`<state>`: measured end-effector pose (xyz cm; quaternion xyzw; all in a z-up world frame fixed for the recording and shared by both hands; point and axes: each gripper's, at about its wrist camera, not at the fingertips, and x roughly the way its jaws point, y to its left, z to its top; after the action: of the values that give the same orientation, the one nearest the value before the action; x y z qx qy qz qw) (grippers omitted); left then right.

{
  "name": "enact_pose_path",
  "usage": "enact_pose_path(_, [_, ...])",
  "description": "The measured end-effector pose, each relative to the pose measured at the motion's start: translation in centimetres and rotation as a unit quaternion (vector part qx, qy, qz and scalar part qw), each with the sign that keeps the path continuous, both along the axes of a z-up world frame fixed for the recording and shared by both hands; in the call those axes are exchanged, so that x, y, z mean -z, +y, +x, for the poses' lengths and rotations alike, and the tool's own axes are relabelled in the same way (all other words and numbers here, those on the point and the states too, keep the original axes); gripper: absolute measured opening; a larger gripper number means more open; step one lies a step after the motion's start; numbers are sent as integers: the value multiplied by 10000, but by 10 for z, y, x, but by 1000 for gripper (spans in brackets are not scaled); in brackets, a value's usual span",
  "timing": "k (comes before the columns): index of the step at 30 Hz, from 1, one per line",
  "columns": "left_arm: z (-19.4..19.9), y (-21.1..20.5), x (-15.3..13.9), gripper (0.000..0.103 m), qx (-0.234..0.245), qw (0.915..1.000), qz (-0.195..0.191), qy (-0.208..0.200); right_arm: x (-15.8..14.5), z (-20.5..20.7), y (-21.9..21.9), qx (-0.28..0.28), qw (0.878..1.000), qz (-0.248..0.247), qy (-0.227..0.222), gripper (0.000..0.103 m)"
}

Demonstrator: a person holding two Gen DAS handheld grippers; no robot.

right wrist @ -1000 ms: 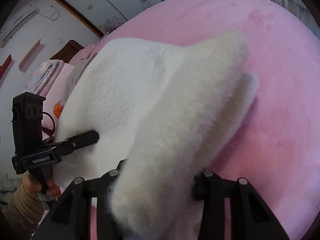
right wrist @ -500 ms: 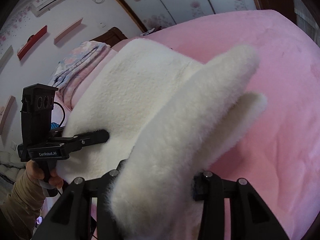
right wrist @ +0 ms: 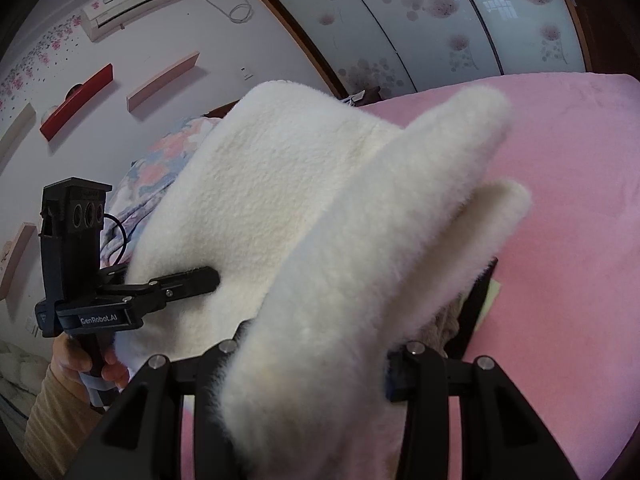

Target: Fold large clothes

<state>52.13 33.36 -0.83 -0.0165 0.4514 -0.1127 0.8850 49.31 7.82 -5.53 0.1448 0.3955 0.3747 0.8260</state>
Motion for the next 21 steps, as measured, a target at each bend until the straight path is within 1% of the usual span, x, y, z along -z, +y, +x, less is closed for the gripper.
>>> enact_pose_path(3, [46,32,34,62,-218,9997,-56,132,30,40,30,116,9999,16,105,42])
enact_pose_path(5, [73,39,67,63,-356,9989,-92,300,56,59,39,188,9995,-74,230,42])
enact_pose_path(7, [93,42,109,66,-606,9963,-154,583,85,74,49,260,9985,-306,375,42])
enact_pose_path(8, [101,45,125,70,-746,9950,-148,644,102,80,51,318,9975,-341,524,42])
enact_pose_path(9, [106,48,136,77,-823,9946,-129,616,117,82,50,383,9971,-334,558,43])
enact_pose_path(10, [109,51,144,81,-878,9945,-165,545,129,82,47,444,9973,-291,514,44])
enact_pose_path(11, [110,53,147,87,-889,9946,-237,488,135,80,44,464,9977,-222,451,46])
enact_pose_path(13, [109,58,150,88,-833,9949,-404,400,139,79,41,450,9981,-119,397,48])
enact_pose_path(14, [108,58,149,89,-806,9956,-347,333,138,77,40,420,9982,-156,392,50])
enact_pose_path(15, [106,56,148,94,-833,9959,-229,275,136,76,41,397,9981,-229,407,52])
enact_pose_path(16, [105,57,149,96,-874,9959,-84,206,131,76,45,431,9974,-377,431,55])
enact_pose_path(17, [101,54,145,97,-934,9955,63,111,124,82,55,447,9965,-550,435,59])
enact_pose_path(18, [97,50,140,97,-996,9949,172,41,117,79,61,444,9957,-700,412,61])
enact_pose_path(21, [86,43,128,97,-1241,9916,362,-92,105,65,59,512,9922,-1094,322,68])
